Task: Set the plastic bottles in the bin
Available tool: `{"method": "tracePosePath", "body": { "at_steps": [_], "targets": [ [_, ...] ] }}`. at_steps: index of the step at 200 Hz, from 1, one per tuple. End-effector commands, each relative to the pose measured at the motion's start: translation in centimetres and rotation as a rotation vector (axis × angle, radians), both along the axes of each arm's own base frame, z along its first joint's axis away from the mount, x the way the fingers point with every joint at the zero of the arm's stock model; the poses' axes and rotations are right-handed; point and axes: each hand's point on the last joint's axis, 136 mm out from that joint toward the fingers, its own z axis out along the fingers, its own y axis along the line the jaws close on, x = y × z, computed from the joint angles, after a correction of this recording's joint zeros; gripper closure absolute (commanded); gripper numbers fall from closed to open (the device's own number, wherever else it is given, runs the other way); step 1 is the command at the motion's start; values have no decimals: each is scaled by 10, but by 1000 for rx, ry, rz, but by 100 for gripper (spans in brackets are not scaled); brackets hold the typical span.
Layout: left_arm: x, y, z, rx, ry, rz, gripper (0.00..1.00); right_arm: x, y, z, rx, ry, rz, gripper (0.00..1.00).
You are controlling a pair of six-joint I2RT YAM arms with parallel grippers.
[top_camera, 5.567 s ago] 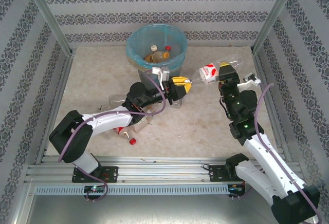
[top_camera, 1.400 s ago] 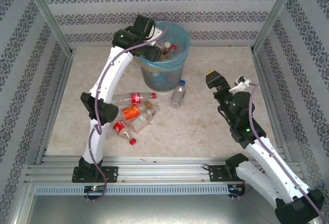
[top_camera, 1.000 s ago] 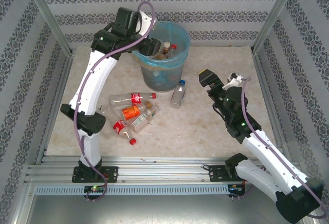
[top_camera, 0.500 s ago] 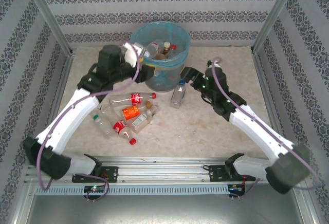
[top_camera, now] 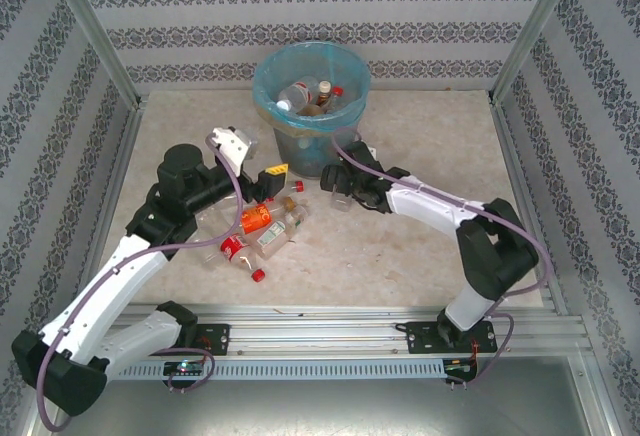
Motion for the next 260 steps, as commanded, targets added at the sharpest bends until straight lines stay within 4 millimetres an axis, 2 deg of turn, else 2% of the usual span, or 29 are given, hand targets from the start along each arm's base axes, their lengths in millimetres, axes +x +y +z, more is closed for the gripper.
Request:
{"method": "tracePosePath", "body": {
  "at_steps": [1, 20, 56, 97, 140, 178, 204, 233, 260],
  "targets": [
    [-9, 3, 18, -2, -110, -5, 11, 12, 9, -2, -35, -17, 2, 3],
    [-9, 9, 22, 2, -137, 26, 10, 16, 10, -16, -67, 5, -3, 3],
    [-13, 10, 34, 0, -163, 21, 9, 14, -9, -38, -139, 11, -61, 7],
    [-13, 10, 37, 5, -180, 21, 9, 4, -20, -59, -172, 63, -64, 18],
    [-11, 9, 37, 4, -177, 14, 9, -4, -28, -68, -162, 92, -63, 32],
    [-10, 9, 41, -15, -170, 22, 9, -11, -33, -56, -143, 71, -45, 43],
    [-1, 9, 40, -36, -75, 51, 10, -21, -36, -39, -120, 49, -19, 47],
    [9, 1, 43, -65, 19, 48, 12, -48, -52, -22, -92, 23, -9, 49],
    [17, -10, 47, -109, 91, 17, 14, -77, -68, 3, -44, -42, 20, 50]
  ]
}}
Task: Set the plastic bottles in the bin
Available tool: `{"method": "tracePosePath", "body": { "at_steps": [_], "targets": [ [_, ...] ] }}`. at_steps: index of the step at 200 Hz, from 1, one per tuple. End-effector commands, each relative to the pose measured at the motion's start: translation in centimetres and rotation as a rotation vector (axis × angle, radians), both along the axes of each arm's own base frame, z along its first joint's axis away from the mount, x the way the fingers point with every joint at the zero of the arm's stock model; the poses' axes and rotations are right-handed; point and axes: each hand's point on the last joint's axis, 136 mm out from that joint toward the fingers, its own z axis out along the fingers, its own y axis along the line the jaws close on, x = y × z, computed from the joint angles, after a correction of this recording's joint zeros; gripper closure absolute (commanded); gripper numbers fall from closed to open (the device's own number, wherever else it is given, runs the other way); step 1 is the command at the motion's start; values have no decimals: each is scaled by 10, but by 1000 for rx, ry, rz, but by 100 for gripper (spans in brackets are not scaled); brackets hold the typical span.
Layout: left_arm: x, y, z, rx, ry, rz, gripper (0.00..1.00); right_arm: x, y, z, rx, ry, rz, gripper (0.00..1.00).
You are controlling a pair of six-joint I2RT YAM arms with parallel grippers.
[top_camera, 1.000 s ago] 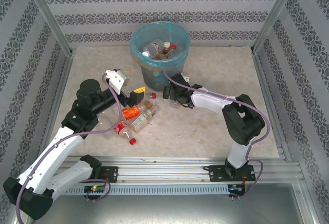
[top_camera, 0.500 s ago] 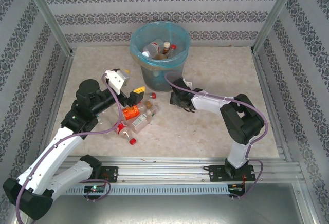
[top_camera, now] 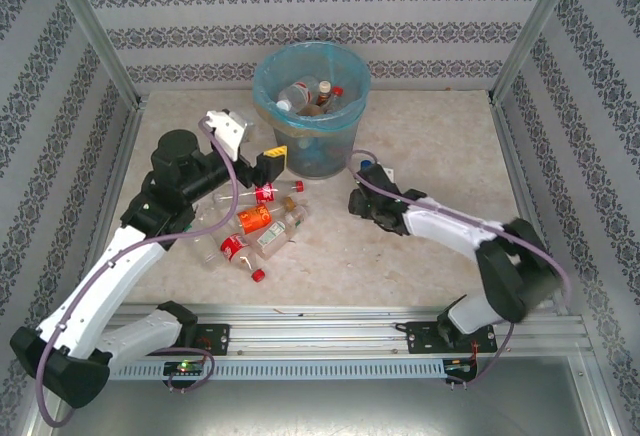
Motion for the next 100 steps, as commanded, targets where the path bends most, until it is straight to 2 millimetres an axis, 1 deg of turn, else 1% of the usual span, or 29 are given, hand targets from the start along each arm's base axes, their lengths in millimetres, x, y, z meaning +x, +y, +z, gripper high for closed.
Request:
{"method": "tracePosePath", "body": {
  "at_steps": [1, 14, 16, 29, 37, 52, 69, 74, 82, 89, 100],
  "targets": [
    [0, -10, 5, -60, 93, -35, 14, -22, -13, 20, 26, -46, 36, 50],
    [2, -20, 7, -86, 125, -80, 15, -36, -20, 35, 66, -103, 50, 52],
    [2, -22, 7, -90, 132, -91, 15, -39, -21, 33, 66, -102, 57, 52],
    [1, -32, 11, -120, 160, -147, 17, -49, -25, 52, 119, -183, 87, 53],
    [2, -38, 11, -142, 183, -176, 18, -56, -26, 67, 153, -245, 112, 53],
    [4, -50, 13, -181, 223, -233, 21, -69, -26, 104, 219, -395, 185, 54],
    [4, -62, 12, -205, 281, -301, 24, -83, -29, 132, 244, -531, 254, 55],
    [5, -65, 13, -208, 297, -317, 24, -87, -29, 142, 254, -573, 275, 53],
    [6, -70, 13, -216, 323, -342, 25, -93, -29, 155, 270, -632, 305, 52],
    [6, -75, 13, -224, 345, -366, 26, -99, -28, 165, 286, -680, 332, 53],
    [5, -82, 15, -239, 374, -406, 27, -106, -26, 180, 313, -740, 368, 57]
  ]
}}
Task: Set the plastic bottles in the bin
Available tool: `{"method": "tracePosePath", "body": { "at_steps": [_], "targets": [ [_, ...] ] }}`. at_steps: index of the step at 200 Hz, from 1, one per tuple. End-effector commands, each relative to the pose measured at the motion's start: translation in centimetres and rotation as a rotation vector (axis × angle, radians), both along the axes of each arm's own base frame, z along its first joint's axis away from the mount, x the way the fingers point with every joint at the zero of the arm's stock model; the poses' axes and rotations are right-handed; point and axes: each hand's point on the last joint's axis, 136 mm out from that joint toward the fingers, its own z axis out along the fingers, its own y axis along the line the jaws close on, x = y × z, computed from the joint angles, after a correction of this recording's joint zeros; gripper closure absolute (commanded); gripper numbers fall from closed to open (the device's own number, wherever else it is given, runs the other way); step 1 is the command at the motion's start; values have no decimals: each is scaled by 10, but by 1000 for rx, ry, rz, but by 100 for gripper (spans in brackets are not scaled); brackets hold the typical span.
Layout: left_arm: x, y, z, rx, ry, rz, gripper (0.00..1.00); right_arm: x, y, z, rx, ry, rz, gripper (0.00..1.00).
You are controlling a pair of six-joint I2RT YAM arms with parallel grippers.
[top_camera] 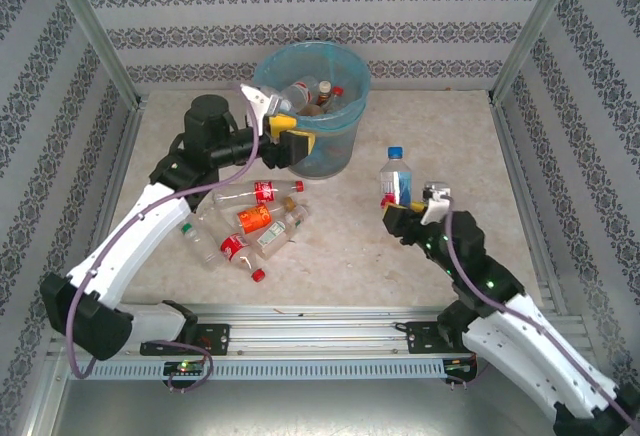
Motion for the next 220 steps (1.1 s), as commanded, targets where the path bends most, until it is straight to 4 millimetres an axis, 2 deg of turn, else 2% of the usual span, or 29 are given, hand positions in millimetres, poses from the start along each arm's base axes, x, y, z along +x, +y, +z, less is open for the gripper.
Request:
{"method": "tracePosePath", "body": {
  "at_steps": [1, 38, 64, 88, 114, 148, 167, 220],
  "targets": [
    [-18, -19, 20, -85, 70, -144, 26, -13, 9, 26, 1, -160, 109, 57],
    [-24, -39, 19, -103, 159, -231, 30, -25, 31, 55, 58, -242, 253, 61],
    [-36, -54, 22, -138, 189, -319, 30, -25, 49, 63, 70, -242, 331, 62],
    [-45, -60, 24, -174, 207, -373, 30, -24, 63, 70, 68, -246, 383, 62],
    [-49, -62, 11, -130, 243, -379, 30, -21, 70, 75, 66, -254, 397, 62],
    [-44, -63, -5, -82, 286, -352, 31, -20, 79, 81, 84, -270, 427, 62],
    [-44, -66, -2, -102, 278, -362, 32, -21, 85, 82, 83, -271, 449, 62],
    [-44, -69, 1, -124, 274, -385, 45, -23, 90, 81, 74, -268, 474, 63]
  ]
}}
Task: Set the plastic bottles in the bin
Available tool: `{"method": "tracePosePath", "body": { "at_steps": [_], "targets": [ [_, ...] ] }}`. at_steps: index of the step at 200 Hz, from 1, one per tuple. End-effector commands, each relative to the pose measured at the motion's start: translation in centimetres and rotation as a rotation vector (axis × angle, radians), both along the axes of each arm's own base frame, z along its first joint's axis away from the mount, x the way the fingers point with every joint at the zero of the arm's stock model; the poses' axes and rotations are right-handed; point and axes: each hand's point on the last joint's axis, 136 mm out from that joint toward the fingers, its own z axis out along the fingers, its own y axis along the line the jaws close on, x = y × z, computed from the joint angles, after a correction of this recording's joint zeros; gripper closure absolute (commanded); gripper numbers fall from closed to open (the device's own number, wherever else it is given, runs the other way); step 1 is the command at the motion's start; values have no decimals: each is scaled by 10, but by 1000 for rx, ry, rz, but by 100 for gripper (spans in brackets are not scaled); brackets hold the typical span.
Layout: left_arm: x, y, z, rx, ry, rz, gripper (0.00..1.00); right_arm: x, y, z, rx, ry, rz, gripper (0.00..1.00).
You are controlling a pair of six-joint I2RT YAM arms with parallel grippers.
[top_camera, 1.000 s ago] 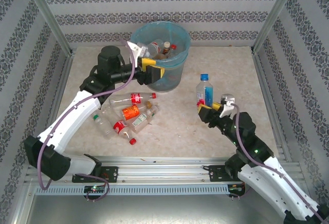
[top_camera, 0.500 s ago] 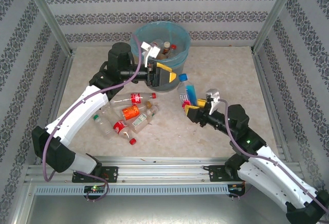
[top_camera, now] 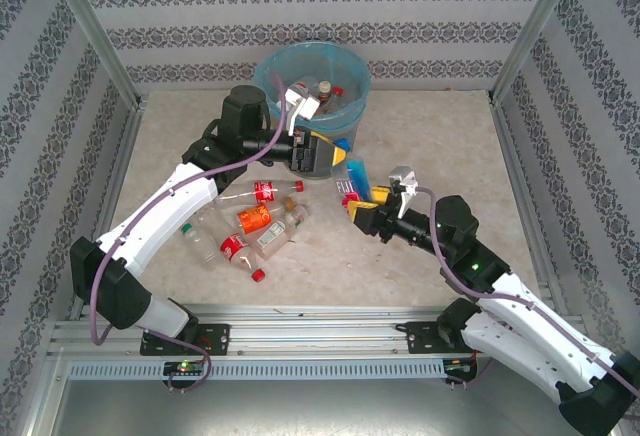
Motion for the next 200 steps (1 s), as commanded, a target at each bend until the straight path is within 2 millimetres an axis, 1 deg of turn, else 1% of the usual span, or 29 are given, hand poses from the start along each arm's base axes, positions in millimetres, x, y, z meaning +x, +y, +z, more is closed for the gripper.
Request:
{"method": "tracePosePath", "body": {
  "at_steps": [1, 11, 24, 38, 44, 51, 56, 77, 110, 125, 140, 161, 177, 184, 193, 200],
  "targets": [
    [-6, -5, 12, -36, -34, -36, 45, -6, 4, 26, 35, -80, 35, 63],
    [-7, -5, 12, -36, -40, -37, 47, -6, 4, 25, 35, -77, 35, 63],
    [-7, -4, 14, -37, -48, -35, 51, -6, 5, 25, 33, -76, 42, 63],
    [-7, -4, 15, -37, -54, -36, 51, -7, 8, 24, 29, -72, 58, 63],
    [-7, -4, 15, -37, -56, -36, 50, -7, 9, 23, 28, -69, 62, 63],
    [-6, -4, 16, -36, -60, -28, 44, -8, 10, 23, 27, -67, 68, 63],
    [-5, -3, 16, -35, -64, -21, 42, -8, 11, 23, 26, -66, 73, 63],
    [-4, -1, 20, -33, -95, -4, 43, -9, 12, 21, 22, -60, 81, 63],
    [-5, 0, 23, -33, -113, -2, 61, -9, 12, 21, 23, -62, 81, 64],
    [-5, 1, 21, -29, -110, 1, 64, -9, 13, 20, 18, -61, 86, 64],
    [-5, 1, 20, -24, -110, 2, 69, -9, 14, 19, 16, -58, 89, 64],
    [-4, 0, 19, -23, -114, 5, 83, -9, 15, 19, 15, -53, 91, 64],
    [-2, 1, 24, -31, -130, 16, 94, -7, 14, 21, 16, -57, 78, 58],
    [0, 2, 27, -36, -146, 26, 100, -4, 12, 23, 17, -60, 61, 50],
    [2, 4, 34, -42, -171, 47, 100, 2, 8, 26, 18, -60, 13, 38],
    [5, 6, 40, -48, -197, 70, 100, 6, 4, 29, 20, -67, -23, 30]
  ]
}}
